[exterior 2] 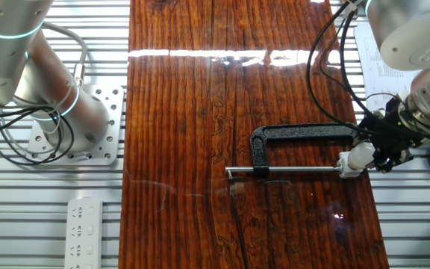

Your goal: Take out the light bulb by rotating it

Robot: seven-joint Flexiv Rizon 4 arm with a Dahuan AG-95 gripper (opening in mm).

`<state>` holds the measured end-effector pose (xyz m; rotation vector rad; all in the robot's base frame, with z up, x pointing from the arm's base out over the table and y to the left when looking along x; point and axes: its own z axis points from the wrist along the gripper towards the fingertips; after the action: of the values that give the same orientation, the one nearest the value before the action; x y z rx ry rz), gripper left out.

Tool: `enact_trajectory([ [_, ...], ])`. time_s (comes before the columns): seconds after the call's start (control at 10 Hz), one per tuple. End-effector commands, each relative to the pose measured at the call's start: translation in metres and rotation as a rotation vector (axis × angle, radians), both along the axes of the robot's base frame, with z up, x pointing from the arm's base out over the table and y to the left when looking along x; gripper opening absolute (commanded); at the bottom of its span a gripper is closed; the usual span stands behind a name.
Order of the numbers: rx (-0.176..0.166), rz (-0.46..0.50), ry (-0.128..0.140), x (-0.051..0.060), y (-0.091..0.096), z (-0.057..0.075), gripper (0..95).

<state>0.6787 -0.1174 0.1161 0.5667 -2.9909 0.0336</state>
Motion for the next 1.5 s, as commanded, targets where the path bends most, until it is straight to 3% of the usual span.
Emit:
enact_trajectory([
  [0.1, -0.032, 0.211, -0.012, -0.005, 0.001, 0.007, 0.0],
  [0.5, -0.053, 0.286, -0.021, -0.011, 0.007, 0.026, 0.0],
  [0.8, -0.042, 0.288, -0.036, -0.012, 0.014, 0.037, 0.0],
  [1.1, -0.007, 0.249, -0.046, -0.012, 0.024, 0.033, 0.0],
  [1.5, -0.004, 0.228, -0.049, -0.016, 0.046, 0.030, 0.0],
])
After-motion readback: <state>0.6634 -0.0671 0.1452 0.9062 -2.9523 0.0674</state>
